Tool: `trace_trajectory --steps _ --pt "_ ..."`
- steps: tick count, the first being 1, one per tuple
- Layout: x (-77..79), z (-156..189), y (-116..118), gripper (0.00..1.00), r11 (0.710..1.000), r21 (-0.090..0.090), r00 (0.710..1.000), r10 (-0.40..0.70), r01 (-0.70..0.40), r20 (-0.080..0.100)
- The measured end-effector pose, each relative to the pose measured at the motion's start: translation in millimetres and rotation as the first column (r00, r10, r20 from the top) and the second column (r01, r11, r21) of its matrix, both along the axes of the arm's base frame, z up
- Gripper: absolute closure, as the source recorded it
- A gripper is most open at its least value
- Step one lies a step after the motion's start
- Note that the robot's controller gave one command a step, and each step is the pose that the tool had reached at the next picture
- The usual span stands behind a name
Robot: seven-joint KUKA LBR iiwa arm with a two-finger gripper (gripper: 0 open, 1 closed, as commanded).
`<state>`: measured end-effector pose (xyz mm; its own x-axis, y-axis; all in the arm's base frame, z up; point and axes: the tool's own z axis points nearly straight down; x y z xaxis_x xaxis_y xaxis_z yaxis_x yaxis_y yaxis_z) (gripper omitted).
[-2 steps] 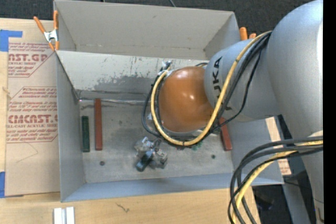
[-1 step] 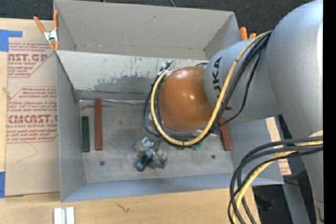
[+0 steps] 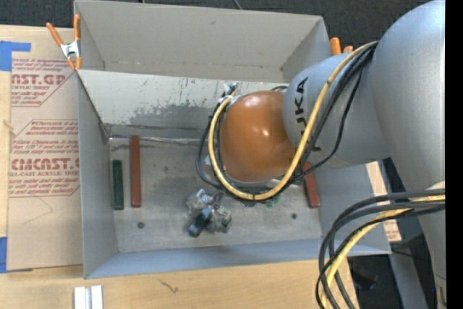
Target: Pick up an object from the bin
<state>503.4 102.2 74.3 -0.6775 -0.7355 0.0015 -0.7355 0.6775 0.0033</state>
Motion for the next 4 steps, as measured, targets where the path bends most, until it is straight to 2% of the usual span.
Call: trace_trajectory --steps 3,4 --pt "0.8 21.3 1.1 1.0 1.0 0.001 1.0 0.0 0.0 0.005" --pt "-0.8 27.2 1.2 1.0 1.0 -0.001 1.0 0.0 0.0 -0.002"
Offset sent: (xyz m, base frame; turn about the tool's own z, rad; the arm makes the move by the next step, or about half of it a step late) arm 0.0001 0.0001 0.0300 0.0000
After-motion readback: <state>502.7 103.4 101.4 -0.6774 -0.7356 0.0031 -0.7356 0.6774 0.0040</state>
